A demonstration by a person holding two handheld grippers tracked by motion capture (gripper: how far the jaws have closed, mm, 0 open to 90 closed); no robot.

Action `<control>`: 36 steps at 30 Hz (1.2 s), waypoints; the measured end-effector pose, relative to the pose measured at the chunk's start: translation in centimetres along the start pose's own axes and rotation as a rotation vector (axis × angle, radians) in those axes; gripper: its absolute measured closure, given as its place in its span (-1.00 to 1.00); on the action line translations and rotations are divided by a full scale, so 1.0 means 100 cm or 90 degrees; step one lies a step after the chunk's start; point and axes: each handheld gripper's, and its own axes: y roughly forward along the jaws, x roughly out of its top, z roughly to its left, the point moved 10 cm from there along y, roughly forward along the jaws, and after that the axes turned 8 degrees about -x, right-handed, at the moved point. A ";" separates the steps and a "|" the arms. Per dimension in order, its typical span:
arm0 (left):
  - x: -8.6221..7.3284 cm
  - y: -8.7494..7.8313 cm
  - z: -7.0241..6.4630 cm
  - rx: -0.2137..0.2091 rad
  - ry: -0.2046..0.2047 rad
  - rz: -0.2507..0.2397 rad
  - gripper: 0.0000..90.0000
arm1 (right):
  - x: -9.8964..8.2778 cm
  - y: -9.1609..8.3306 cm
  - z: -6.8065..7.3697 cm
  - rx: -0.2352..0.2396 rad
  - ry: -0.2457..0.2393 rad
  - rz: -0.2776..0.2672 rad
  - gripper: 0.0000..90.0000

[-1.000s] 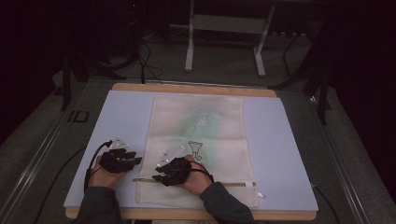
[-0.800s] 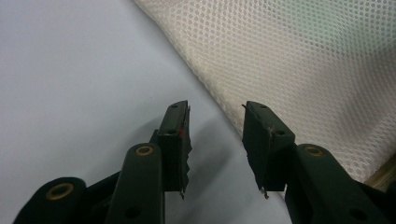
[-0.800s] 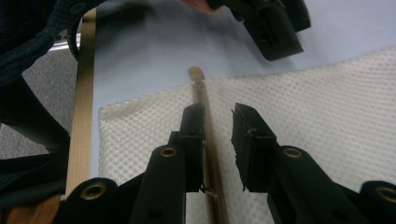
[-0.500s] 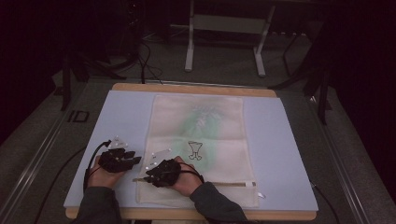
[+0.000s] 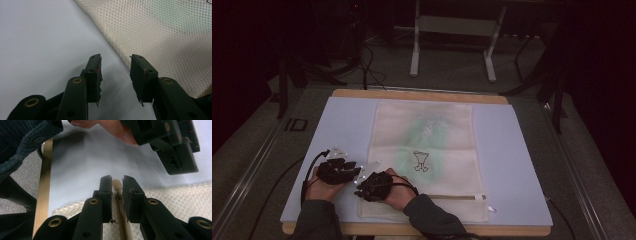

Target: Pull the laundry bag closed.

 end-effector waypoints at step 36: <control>0.001 -0.004 0.004 0.010 -0.010 -0.012 0.33 | 0.010 0.007 -0.003 -0.009 0.007 -0.007 0.79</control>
